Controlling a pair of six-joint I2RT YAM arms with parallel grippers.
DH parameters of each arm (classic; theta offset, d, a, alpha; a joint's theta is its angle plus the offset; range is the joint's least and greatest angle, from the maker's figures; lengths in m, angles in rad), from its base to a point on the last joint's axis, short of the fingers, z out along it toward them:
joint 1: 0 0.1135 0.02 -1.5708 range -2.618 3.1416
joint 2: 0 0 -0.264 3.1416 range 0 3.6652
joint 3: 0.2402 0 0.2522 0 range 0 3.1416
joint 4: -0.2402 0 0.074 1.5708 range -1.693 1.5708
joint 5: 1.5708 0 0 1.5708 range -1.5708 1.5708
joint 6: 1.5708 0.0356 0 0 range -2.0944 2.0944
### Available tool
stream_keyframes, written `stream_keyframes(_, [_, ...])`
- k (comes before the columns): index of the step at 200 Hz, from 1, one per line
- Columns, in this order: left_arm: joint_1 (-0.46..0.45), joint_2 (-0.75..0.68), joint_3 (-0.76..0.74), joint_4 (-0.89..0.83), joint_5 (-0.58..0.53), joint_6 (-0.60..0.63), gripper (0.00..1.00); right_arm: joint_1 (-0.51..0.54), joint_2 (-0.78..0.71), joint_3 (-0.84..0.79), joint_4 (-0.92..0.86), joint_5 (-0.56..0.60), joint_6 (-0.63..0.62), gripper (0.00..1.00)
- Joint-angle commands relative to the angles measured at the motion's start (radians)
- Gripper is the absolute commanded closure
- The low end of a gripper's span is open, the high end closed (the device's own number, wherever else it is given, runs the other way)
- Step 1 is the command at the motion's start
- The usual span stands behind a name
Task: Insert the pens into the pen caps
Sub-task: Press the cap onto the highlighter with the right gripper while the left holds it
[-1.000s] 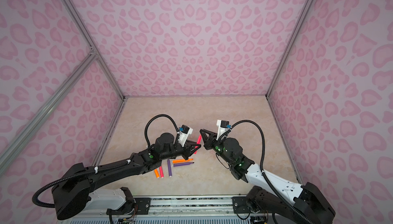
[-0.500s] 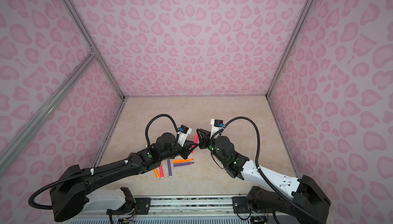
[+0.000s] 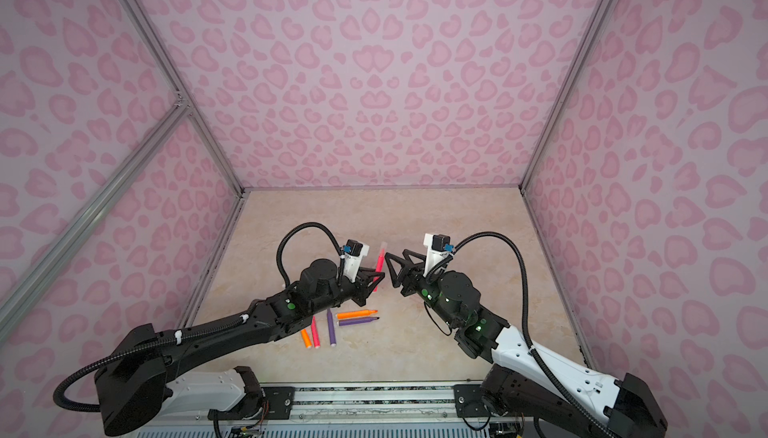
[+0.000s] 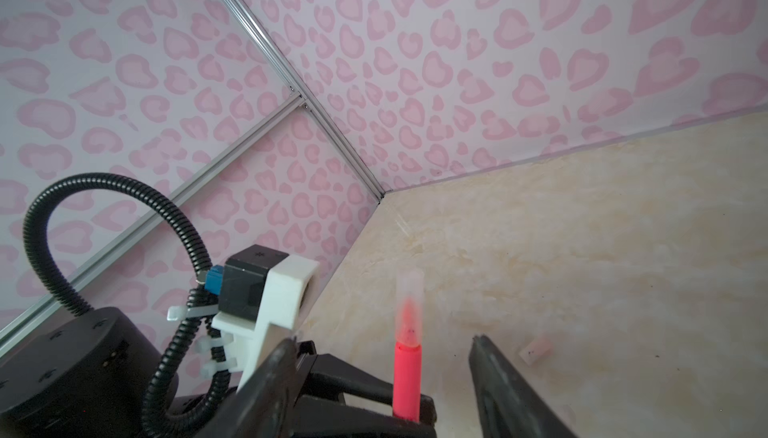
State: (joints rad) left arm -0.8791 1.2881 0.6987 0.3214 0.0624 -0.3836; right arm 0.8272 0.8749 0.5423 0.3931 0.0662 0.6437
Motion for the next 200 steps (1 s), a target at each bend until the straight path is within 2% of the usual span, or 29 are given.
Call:
stream_keyframes(1, [-0.015, 0.014, 0.022, 0.022, -0.048, 0.027, 0.96, -0.018, -0.032, -0.001, -0.041, 0.034, -0.006, 0.28])
stream_keyframes(14, [-0.052, 0.016, 0.035, -0.002, -0.109, 0.075, 0.96, -0.027, -0.032, 0.021, -0.080, 0.042, -0.003, 0.27])
stream_keyframes(32, [-0.114, 0.013, 0.045, -0.023, -0.249, 0.148, 0.96, -0.040, -0.010, 0.076, -0.159, 0.049, -0.006, 0.27])
stream_keyframes(67, [-0.175, -0.010, 0.042, -0.033, -0.473, 0.202, 0.96, -0.058, 0.056, 0.118, -0.187, -0.010, 0.023, 0.24])
stream_keyframes(75, [-0.179, -0.007, 0.052, -0.045, -0.489, 0.211, 0.96, -0.059, 0.072, 0.129, -0.196, -0.018, 0.024, 0.19])
stream_keyframes(97, [-0.198, 0.015, 0.071, -0.060, -0.542, 0.230, 0.96, -0.060, 0.105, 0.158, -0.219, -0.032, 0.018, 0.20])
stream_keyframes(140, [-0.245, 0.084, 0.123, -0.091, -0.629, 0.265, 0.96, -0.059, 0.157, 0.204, -0.257, -0.063, 0.015, 0.36])
stream_keyframes(200, [-0.256, 0.081, 0.120, -0.081, -0.609, 0.269, 0.96, -0.062, 0.210, 0.243, -0.290, -0.075, 0.014, 0.49])
